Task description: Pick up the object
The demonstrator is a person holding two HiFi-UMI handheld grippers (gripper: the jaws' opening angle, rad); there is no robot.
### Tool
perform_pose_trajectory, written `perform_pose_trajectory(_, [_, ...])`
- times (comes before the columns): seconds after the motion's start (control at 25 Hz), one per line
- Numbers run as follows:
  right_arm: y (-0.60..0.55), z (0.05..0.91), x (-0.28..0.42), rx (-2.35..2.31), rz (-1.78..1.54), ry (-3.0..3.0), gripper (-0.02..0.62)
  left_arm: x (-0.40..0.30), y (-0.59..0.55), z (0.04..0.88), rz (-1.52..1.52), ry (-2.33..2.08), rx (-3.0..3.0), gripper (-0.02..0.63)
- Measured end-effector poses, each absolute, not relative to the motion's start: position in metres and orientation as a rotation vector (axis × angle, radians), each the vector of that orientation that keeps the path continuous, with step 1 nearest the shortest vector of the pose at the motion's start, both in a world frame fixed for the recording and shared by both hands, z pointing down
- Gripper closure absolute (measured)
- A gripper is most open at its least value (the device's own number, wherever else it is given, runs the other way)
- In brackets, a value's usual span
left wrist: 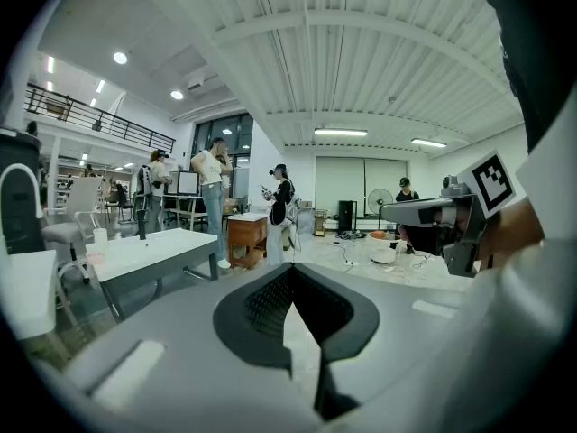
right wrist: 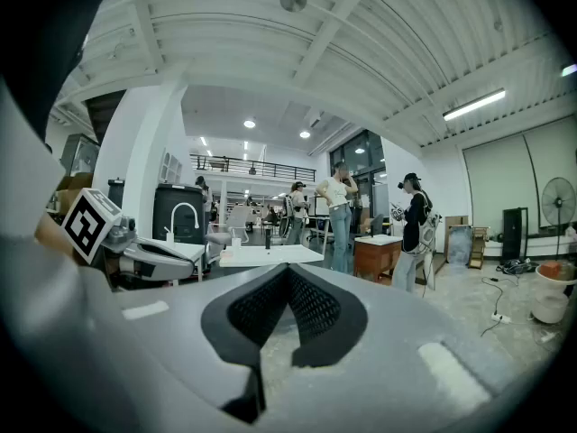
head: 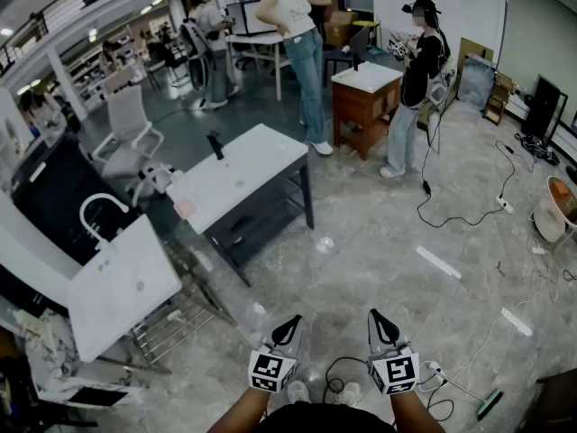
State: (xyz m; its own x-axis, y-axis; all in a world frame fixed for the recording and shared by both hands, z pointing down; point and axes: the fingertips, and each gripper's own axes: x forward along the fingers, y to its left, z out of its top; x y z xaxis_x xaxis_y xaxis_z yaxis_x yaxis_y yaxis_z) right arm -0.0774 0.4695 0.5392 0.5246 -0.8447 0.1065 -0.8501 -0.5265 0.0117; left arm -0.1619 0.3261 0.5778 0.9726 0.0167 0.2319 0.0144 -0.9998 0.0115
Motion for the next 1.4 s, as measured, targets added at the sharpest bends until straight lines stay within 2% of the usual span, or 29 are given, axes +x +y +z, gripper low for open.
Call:
perform_pose_trajectory(1.2, [0.379,0.540,-0.135,2.661,0.195,-1.517,0.592,-0.222,0.229,0.581,0.351,-0.062,3.078,0.589])
perform_pose_trajectory(1.4, [0.361,0.548,-0.123,2.632,0.218,-1.557,0.592,-0.213,0.218,0.587,0.364,-0.097,3.070,0.588])
